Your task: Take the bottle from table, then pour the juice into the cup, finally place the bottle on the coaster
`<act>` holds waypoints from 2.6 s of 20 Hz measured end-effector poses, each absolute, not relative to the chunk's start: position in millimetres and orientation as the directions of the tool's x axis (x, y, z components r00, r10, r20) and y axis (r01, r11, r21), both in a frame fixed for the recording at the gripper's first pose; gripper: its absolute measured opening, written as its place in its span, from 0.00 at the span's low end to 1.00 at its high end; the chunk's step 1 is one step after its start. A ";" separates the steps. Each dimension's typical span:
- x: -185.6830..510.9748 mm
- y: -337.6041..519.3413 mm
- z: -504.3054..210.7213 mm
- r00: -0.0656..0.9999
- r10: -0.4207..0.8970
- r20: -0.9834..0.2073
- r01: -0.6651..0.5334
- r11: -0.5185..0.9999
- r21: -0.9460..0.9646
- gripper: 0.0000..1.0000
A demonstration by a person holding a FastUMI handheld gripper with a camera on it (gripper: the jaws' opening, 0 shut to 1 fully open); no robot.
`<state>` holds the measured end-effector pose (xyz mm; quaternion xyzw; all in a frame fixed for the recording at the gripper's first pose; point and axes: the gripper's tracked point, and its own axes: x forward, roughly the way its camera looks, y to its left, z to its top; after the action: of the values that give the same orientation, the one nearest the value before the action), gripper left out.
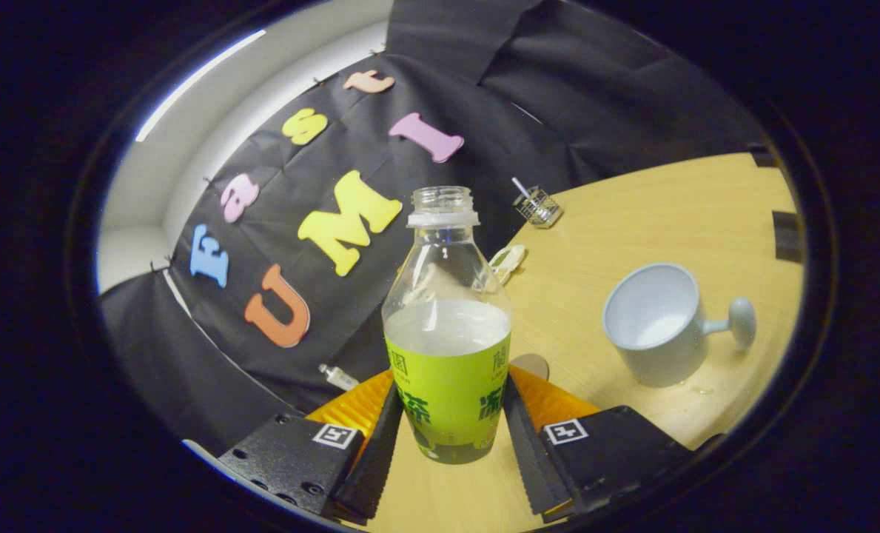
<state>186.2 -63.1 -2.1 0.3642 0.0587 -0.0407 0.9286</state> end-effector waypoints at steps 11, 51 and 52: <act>277.7 -74.9 8.7 0.972 -0.174 -0.159 0.187 0.980 0.070 0.78; 174.7 -72.7 53.4 0.985 -0.162 -0.059 0.167 0.982 0.091 1.00; 160.4 -74.5 64.7 0.985 -0.167 -0.033 0.169 0.982 0.088 1.00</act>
<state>160.4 -74.5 64.7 0.0452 0.0126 -0.0844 0.9953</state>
